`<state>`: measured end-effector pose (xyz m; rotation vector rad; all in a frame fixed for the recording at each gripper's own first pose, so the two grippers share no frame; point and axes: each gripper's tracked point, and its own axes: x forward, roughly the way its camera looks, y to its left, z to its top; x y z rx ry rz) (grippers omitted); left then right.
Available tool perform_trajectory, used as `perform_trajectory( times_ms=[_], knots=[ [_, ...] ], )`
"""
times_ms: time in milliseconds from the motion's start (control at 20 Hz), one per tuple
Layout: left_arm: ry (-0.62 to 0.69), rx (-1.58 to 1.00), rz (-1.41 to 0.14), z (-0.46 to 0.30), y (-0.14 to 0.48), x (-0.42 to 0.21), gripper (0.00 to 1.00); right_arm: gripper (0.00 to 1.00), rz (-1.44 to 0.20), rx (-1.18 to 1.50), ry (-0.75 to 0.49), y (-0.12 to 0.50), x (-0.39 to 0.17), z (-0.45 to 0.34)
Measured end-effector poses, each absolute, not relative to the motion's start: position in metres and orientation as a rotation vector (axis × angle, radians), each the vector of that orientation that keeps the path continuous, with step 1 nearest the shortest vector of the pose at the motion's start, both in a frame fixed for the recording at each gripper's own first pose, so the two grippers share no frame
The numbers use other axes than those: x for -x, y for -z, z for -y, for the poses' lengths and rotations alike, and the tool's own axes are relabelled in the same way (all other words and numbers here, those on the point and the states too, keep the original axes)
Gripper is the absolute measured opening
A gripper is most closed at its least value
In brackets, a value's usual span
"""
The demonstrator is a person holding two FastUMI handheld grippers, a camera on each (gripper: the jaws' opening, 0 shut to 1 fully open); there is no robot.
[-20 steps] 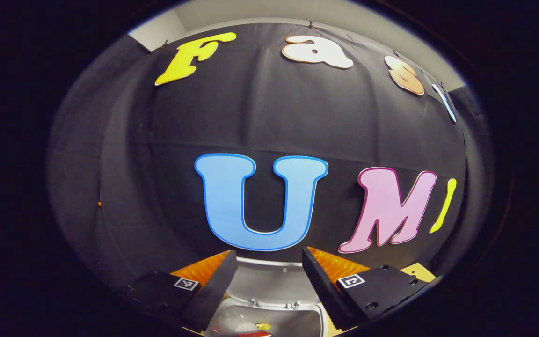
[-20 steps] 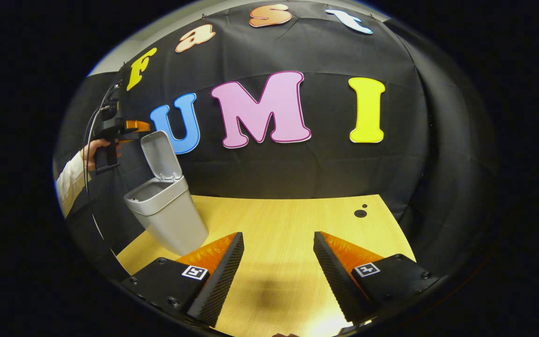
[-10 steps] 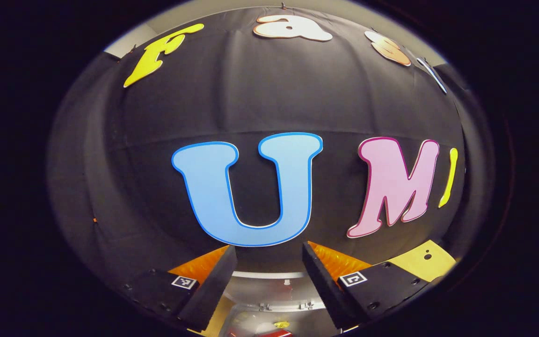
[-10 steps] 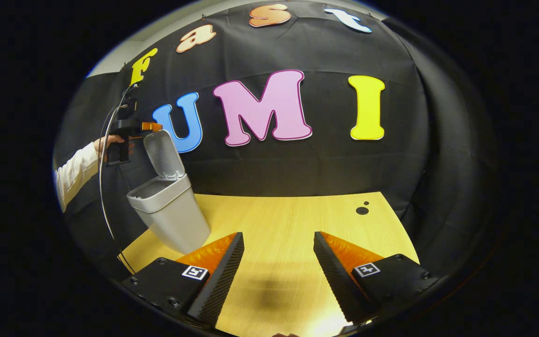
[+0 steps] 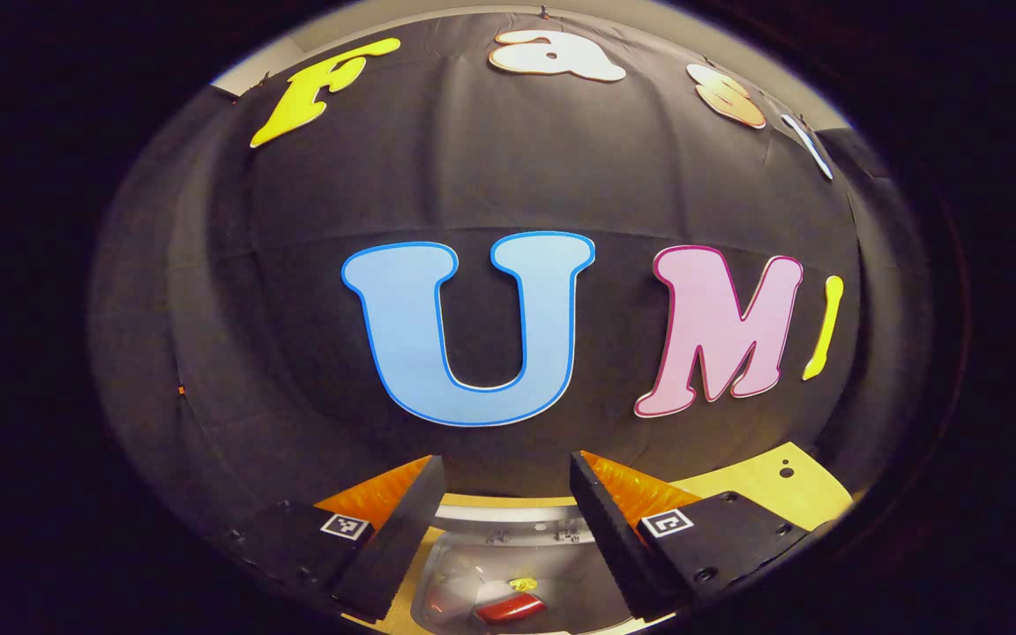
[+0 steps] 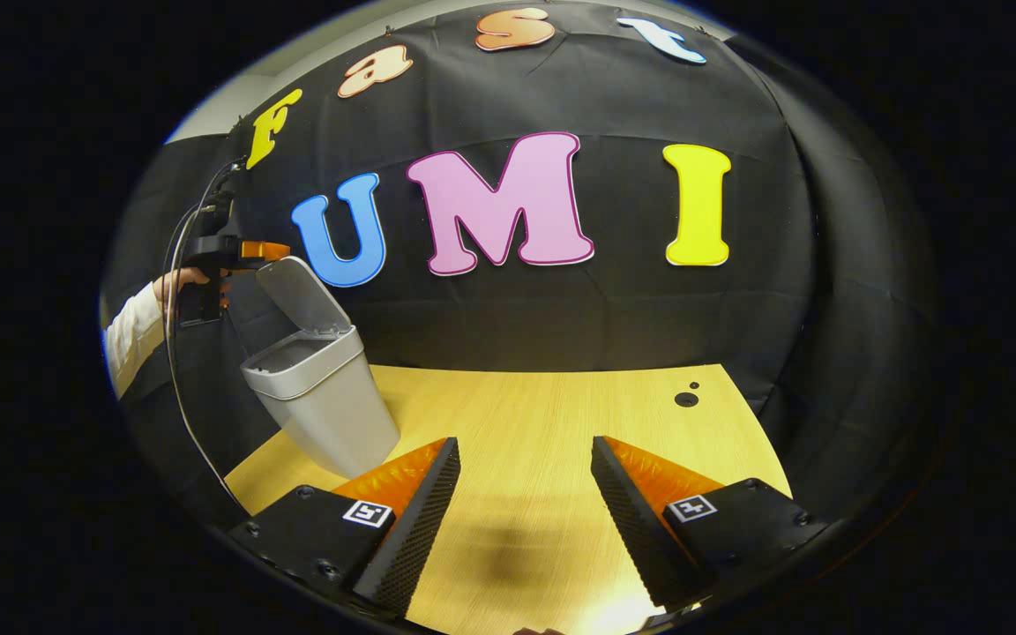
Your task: Press the lid of the desktop garbage bin to open it, pick up the crumpled paper on the desktop and throw it into the bin, then pick up the pop can on the desktop and drop it into the bin, and finally close the garbage bin lid.
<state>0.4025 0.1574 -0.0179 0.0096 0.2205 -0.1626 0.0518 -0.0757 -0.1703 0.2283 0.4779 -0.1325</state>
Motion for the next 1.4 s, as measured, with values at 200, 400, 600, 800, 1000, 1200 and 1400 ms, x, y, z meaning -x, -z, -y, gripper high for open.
perform_trajectory(
  times_ms=[200, 400, 600, 800, 1000, 1200, 1400],
  knots=[
    [0.210, -0.019, -0.203, -0.159, 0.035, -0.372, 0.95, 0.97, -0.476, -0.207, 0.115, 0.167, -0.053, 0.068],
    [0.209, -0.009, -0.245, -0.164, 0.063, -0.348, 0.93, 0.97, -0.472, -0.191, 0.090, 0.163, -0.056, 0.062],
    [0.254, -0.024, -0.322, -0.150, 0.104, -0.331, 0.94, 0.97, -0.468, -0.186, 0.067, 0.159, -0.059, 0.053],
    [0.270, -0.059, -0.357, -0.146, 0.126, -0.322, 0.96, 0.97, -0.468, -0.159, 0.052, 0.159, -0.057, 0.049],
    [0.289, -0.047, -0.444, -0.143, 0.159, -0.319, 0.95, 0.97, -0.470, -0.164, 0.053, 0.161, -0.055, 0.047],
    [0.309, -0.066, -0.449, -0.143, 0.165, -0.317, 0.97, 0.97, -0.476, -0.152, 0.062, 0.165, -0.053, 0.047],
    [0.339, -0.076, -0.463, -0.142, 0.175, -0.314, 0.97, 0.97, -0.478, -0.155, 0.066, 0.167, -0.052, 0.045]
  ],
)
